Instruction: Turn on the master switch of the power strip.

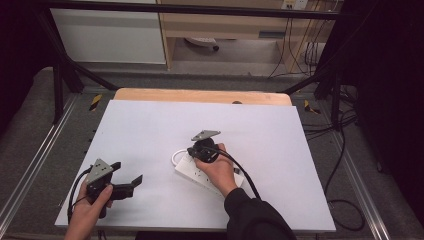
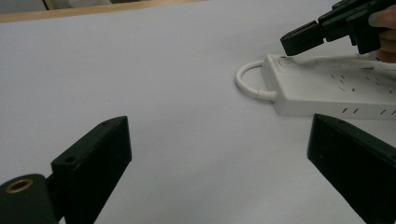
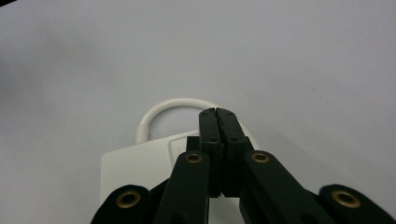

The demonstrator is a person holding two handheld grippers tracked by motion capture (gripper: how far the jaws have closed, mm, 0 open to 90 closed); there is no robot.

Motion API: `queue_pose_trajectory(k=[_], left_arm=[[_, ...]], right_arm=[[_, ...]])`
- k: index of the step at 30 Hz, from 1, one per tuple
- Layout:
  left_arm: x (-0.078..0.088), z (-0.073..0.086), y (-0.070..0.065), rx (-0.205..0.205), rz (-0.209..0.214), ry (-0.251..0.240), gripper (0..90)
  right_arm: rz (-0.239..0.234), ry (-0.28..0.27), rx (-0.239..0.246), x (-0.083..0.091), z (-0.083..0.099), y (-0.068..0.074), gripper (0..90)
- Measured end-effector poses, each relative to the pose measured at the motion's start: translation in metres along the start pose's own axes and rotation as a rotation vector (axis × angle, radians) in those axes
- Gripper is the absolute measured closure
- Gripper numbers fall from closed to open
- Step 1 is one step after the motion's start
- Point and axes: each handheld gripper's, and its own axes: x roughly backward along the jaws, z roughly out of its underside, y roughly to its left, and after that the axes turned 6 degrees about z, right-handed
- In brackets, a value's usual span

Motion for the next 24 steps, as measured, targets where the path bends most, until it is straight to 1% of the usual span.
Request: queue_pose_trajectory(k=[8,16,19,24], left_arm=[[0.0001,0.0001,0.0000,-0.005,-0.003,0.006,6.3],[0.0000,0.0002,0.0002,-0.003,0.001,0.004,6.3],[-0.0001,0.0002,0.0001,-0.003,0.001,0.005,6.3],[0.0000,0.0002,0.0002,-0.006,-0.002,0.007,6.4]], right_arm=[[0.003,0.008,0.005,-0.0033,0.0025,0.0029,90.0],[0.022,-0.007,-0.005,-0.0021,0.0065,-0.0002,90.0],[0.023,-0.009,-0.011,-0.0018,0.0070,-0.0004,90.0],[0.018,-0.015,-0.005,-0.0014,0.0076,0.0000,90.0]])
